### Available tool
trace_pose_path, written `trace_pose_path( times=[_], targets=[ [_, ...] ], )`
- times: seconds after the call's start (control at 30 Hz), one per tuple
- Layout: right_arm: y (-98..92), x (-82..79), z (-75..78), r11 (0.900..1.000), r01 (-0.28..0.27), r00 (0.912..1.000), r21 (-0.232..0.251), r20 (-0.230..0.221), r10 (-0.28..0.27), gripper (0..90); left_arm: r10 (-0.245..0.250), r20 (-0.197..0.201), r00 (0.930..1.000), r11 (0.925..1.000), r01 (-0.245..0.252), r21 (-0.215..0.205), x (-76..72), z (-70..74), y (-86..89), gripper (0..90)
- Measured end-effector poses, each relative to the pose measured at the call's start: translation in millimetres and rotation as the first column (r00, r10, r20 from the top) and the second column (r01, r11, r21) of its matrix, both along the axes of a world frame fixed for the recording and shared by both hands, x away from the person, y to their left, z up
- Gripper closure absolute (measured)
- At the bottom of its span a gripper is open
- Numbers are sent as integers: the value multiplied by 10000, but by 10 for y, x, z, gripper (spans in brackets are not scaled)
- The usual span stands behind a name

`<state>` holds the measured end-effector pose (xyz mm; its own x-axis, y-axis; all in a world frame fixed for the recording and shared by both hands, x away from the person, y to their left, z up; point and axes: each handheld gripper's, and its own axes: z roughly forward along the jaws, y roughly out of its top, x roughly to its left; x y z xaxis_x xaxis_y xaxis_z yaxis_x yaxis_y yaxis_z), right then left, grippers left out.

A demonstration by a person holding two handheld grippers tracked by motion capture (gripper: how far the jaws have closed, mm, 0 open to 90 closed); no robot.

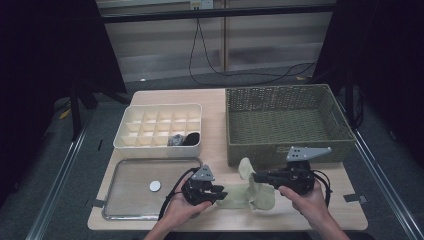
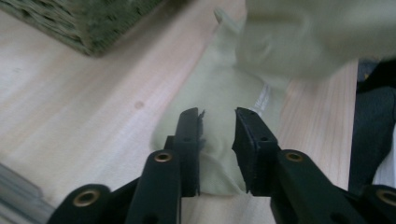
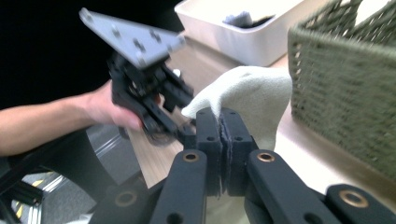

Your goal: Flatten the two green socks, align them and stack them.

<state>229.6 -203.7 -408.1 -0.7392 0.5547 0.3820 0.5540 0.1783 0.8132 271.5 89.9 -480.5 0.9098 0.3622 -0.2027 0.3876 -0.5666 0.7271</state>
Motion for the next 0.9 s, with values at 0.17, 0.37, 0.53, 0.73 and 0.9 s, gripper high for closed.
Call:
trace_pose_path(
  times=[0.17,0.37,0.53,0.73,0.9],
  targets=[
    [52,48,-92,9995,-157,9997,-256,-167,153,880,412,269,9988,9967,-392,-709,130,158,10,583],
    [88,84,-174,9992,-304,9989,-255,-367,294,879,16,906,9959,9974,49,-717,55,231,-97,516],
    [154,115,-248,9986,-448,9973,-294,-596,429,879,-28,1037,9946,9945,137,-1043,24,239,-118,481],
    [235,122,-307,9967,-699,9950,-417,-741,667,878,-296,1175,9926,9950,405,-908,-7,196,-159,463],
    [266,133,-362,9956,-797,9929,-489,-924,749,879,-367,1327,9905,9939,500,-982,-23,198,-147,532]
  ],
)
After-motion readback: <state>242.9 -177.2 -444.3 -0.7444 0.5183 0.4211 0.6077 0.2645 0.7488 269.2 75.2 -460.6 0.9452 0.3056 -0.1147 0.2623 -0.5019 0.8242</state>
